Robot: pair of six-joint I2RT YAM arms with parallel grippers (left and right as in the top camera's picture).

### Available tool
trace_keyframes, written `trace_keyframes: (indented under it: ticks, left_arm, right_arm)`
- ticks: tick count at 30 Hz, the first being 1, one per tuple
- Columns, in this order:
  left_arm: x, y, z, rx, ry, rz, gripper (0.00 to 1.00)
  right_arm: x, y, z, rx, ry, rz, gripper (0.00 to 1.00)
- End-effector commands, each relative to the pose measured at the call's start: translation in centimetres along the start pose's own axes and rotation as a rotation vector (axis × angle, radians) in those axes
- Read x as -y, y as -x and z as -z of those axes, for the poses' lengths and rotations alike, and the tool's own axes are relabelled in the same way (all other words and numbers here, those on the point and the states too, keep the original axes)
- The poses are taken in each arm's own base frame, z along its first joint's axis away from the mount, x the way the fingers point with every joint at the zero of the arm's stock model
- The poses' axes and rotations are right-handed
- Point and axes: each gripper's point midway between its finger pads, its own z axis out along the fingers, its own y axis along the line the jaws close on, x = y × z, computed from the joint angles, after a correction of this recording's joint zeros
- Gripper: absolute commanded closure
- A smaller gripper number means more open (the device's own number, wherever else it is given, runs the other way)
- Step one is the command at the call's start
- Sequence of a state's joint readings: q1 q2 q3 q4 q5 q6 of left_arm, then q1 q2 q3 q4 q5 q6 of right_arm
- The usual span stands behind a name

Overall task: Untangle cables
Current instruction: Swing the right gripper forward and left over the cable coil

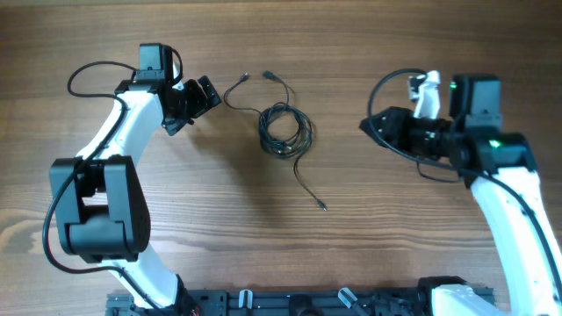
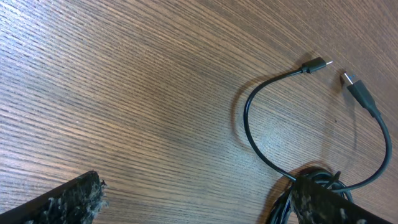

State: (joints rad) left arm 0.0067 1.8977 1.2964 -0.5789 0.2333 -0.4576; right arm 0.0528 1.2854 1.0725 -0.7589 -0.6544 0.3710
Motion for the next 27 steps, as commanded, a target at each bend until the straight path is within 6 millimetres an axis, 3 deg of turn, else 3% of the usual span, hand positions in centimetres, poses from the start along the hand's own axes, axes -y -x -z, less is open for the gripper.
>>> trace_keyframes:
  ticks: [1,7,14,17,22,27]
  left_arm:
    - [0.7,0.7,0.8,0.03,-0.011,-0.004,0.0]
    - [0.6,0.7,0.8,0.03,-0.011,-0.004,0.0]
    - [0.6,0.7,0.8,0.03,-0.011,-0.004,0.0]
    - [0.6,0.7,0.8,0.03,-0.011,-0.004,0.0]
    - [0.7,0.7,0.8,0.03,-0.011,-0.004,0.0]
    - [0.7,0.7,0.8,0.03,-0.011,-0.004,0.0]
  right_arm:
    - [-0.2,-0.6,-2.4,-0.077,0.017,0.03,0.45]
    - [0.0,-1.9,-6.7,-0.179,0.022,0.043,0.31]
    - [-0.5,-3.1,-10.9,-0.241,0.045,0.097,0.23]
    - [-0.5,-2.8,-12.4,-0.226,0.038,0.121,0.18]
    - [1.7,-1.3,-14.2,-0.146,-0.097,0.038,0.12]
    - [1.7,0.6,-15.3,-0.065,-0.101,0.034,0.1]
